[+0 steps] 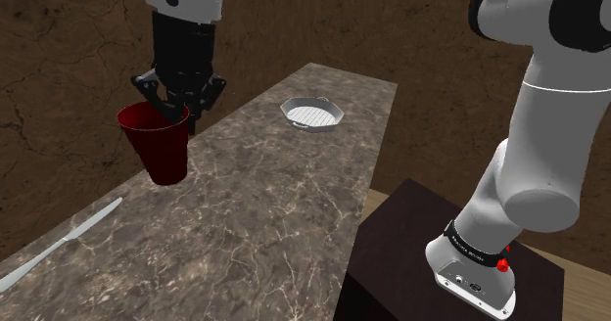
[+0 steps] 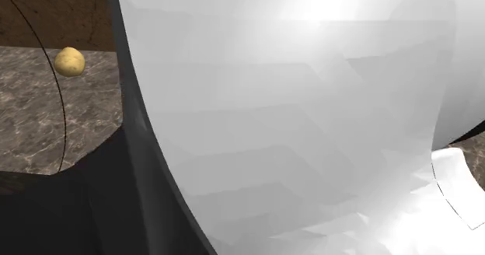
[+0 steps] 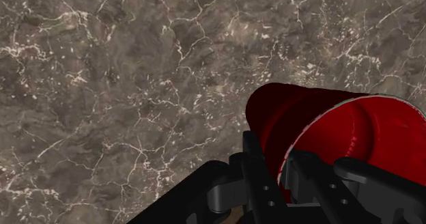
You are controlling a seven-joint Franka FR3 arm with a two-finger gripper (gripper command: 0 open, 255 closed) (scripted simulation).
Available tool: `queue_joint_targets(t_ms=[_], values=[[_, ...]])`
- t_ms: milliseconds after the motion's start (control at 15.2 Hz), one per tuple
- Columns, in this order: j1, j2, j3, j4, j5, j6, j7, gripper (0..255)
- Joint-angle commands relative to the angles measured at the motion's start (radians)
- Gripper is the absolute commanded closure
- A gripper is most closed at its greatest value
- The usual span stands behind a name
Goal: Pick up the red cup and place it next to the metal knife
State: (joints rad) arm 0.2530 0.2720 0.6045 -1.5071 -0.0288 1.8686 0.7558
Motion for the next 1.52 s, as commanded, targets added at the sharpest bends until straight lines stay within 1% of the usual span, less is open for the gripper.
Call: queue_joint_targets(t_ms=[0, 132, 198, 792, 1452], values=[[0.051, 0.095, -0.002, 0.118, -0.059, -0.032, 0.043, 255], [0.118, 0.199, -0.012, 0.265, -0.115, -0.082, 0.079, 255], [0.132, 0.218, -0.016, 0.294, -0.124, -0.092, 0.084, 255], [0.108, 0.206, -0.019, 0.151, -0.118, 0.036, 0.078, 255], [0.097, 0.22, -0.027, 0.035, -0.127, 0.163, 0.078, 255]])
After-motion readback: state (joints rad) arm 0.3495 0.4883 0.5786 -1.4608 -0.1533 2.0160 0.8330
